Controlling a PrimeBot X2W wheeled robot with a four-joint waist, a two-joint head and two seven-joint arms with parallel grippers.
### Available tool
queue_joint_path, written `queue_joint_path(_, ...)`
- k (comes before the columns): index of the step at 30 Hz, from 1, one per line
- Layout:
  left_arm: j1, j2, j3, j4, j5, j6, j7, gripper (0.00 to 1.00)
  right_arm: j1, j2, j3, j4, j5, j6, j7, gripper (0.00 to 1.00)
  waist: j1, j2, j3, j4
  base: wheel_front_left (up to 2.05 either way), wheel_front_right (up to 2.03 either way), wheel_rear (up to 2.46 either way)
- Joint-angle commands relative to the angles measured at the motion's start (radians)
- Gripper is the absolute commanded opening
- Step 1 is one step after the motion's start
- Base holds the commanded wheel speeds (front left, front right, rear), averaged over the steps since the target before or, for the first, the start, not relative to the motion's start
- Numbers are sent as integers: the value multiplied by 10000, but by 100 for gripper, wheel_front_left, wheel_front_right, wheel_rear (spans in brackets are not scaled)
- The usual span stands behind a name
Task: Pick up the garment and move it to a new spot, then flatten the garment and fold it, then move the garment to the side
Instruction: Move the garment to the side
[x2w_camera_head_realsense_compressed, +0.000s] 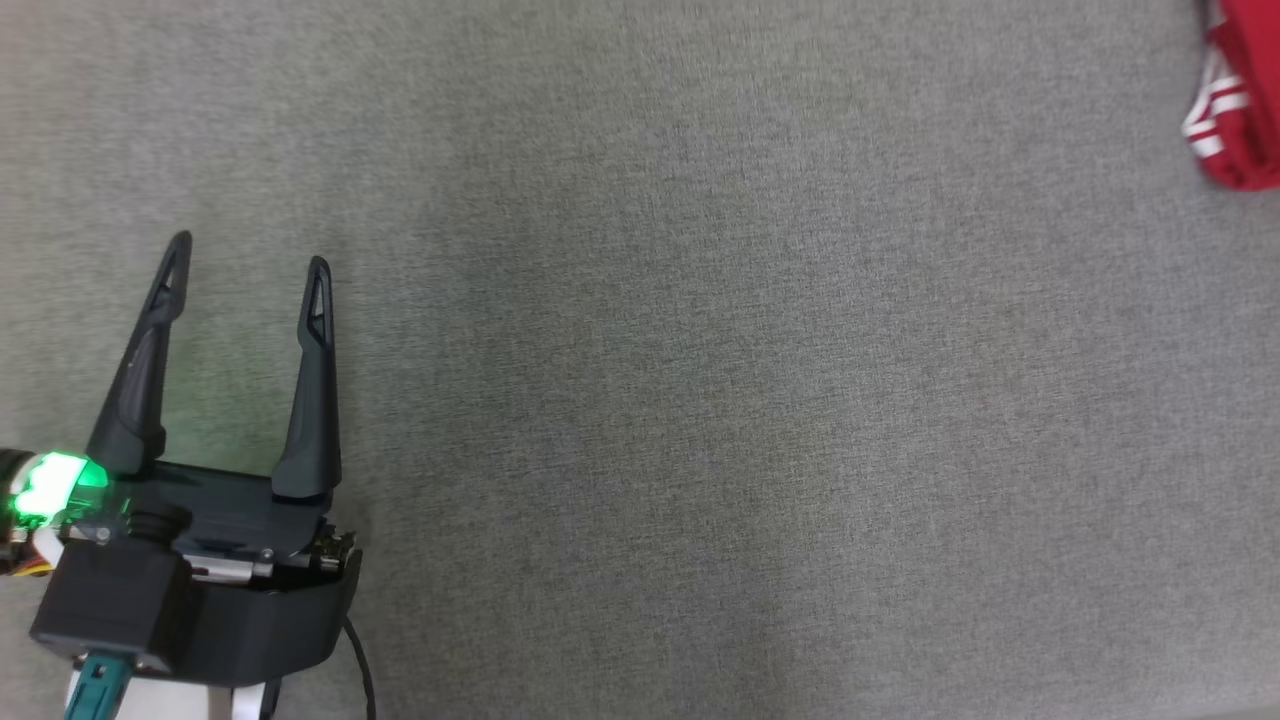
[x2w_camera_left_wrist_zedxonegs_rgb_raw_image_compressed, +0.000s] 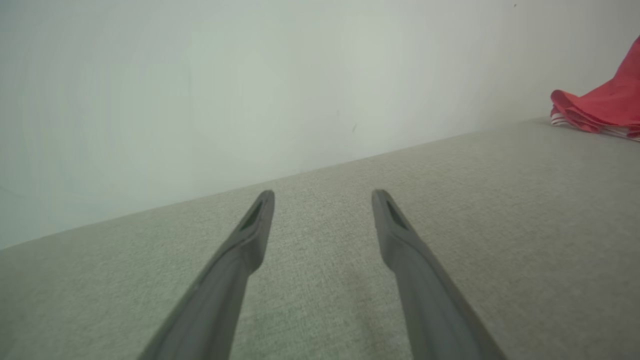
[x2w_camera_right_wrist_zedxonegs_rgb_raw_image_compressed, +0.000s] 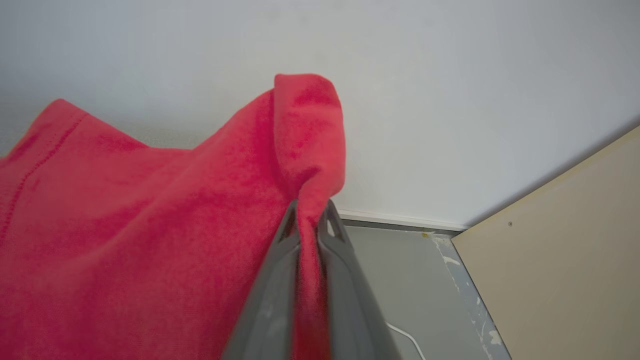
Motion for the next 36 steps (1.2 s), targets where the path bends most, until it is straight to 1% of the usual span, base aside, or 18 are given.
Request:
queue_joint_path(1, -127, 83, 9, -136, 54, 50, 49, 100, -263, -89, -53, 83, -100, -30, 28, 0, -1, -2, 278, -167, 0, 0, 0)
queue_joint_path(3, -133, 116, -1, -305, 77, 57, 90, 100, -487, -153, -115, 227, -215, -30, 25, 0, -1, -2, 352, -162, 0, 0, 0)
queue_joint_path(11, 15, 193, -27, -618, 122, 148, 216, 100, -972, -55, -112, 670, -522, -30, -17, 0, -1, -2, 468, -71, 0, 0, 0)
queue_joint_path(12, 37, 203, -12, -635, 124, 180, 239, 100, -1007, -9, -96, 715, -559, -30, -32, 6, -1, -2, 479, -59, 0, 0, 0)
queue_joint_path(13, 45, 216, -10, -652, 127, 192, 235, 100, -1054, 35, -83, 763, -588, -30, -29, 39, -1, -2, 489, -51, 0, 0, 0)
queue_joint_path(14, 50, 228, -4, -673, 110, 197, 233, 100, -1111, 65, -80, 815, -652, -30, -43, 75, -1, -2, 493, -43, 0, 0, 0)
queue_joint_path(15, 58, 238, -1, -680, 92, 201, 230, 100, -1172, 79, -92, 859, -722, -30, -96, 100, -1, -2, 490, -35, 0, 0, 0)
queue_joint_path(21, 103, 216, 23, -461, -23, 292, 168, 100, -1439, 264, -251, 980, -1418, -30, -564, 100, -1, -2, 177, -50, 0, 0, 0)
queue_joint_path(22, 163, 176, 31, -349, -99, 308, 115, 100, -1583, 439, -354, 782, -1463, -30, -888, 100, -1, -2, -53, -69, 0, 0, 0)
queue_joint_path(24, 280, 144, 60, -194, -155, 381, 78, 100, -1532, 660, -349, 553, -1466, -30, -1157, 100, -1, -2, -362, -89, 0, 0, 0)
queue_joint_path(29, 627, 46, 190, 423, -339, 500, -4, 100, -943, 1309, -17, -267, -1306, -30, -1642, 100, -1, -2, -1430, -144, 0, 0, 0)
queue_joint_path(31, 845, 25, 263, 657, -476, 554, -24, 100, -589, 1573, 79, -695, -1405, -30, -1717, 100, -1, -2, -1857, -176, 0, 0, 0)
queue_joint_path(36, 1332, -84, 384, 1165, -760, 603, -67, 100, 804, 2610, -108, -1722, -1347, -30, -1941, 100, -1, -2, -2979, -116, 0, 0, 0)
